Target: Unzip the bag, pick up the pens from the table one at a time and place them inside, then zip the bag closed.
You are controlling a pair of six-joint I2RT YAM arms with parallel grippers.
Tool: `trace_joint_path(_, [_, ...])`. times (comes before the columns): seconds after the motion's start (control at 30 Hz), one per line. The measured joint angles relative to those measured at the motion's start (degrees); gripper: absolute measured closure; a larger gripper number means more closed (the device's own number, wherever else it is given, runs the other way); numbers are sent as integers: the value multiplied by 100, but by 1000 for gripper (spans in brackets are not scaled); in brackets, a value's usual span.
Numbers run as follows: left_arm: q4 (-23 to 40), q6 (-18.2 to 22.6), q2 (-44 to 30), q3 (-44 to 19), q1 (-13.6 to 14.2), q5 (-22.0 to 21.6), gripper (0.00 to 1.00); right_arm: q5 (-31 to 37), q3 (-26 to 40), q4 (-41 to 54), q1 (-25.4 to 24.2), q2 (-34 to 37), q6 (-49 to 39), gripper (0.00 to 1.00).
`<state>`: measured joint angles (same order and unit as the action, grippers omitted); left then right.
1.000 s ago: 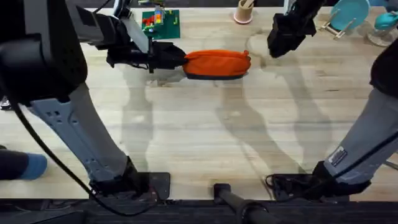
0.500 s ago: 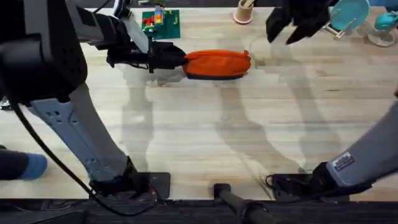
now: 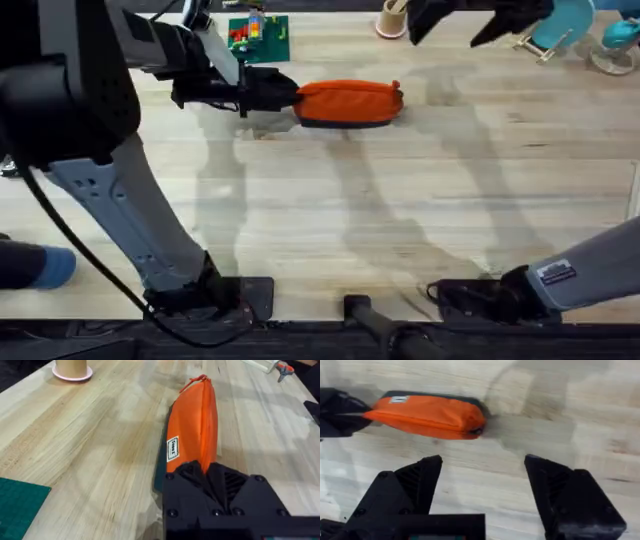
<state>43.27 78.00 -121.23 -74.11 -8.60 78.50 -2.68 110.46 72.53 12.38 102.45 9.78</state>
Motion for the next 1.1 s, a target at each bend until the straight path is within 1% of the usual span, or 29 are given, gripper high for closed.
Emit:
trace_joint_path(0.17, [0,0,0,0,0,0,959,-17,130,-3,277,0,8,5])
trace_joint_path(0.33, [0,0,0,0,0,0,959,-20,130,0,332,0,250,5])
trace_joint_path(0.43, [0,0,0,0,0,-2,959,-20,130,4,332,0,692,5])
trace_joint_path(0.63, [0,0,0,0,0,-2,959,-20,130,79,332,0,1963,6])
trace_joint_path(0.77, [0,0,0,0,0,-2,959,-19,130,201,332,2,2536,5])
trace_joint_path(0.9, [0,0,0,0,0,-2,959,-17,133,294,332,38,2800,6])
trace_joint_path(1.1, [0,0,0,0,0,-2,959,-17,148,183,332,341,2824,5])
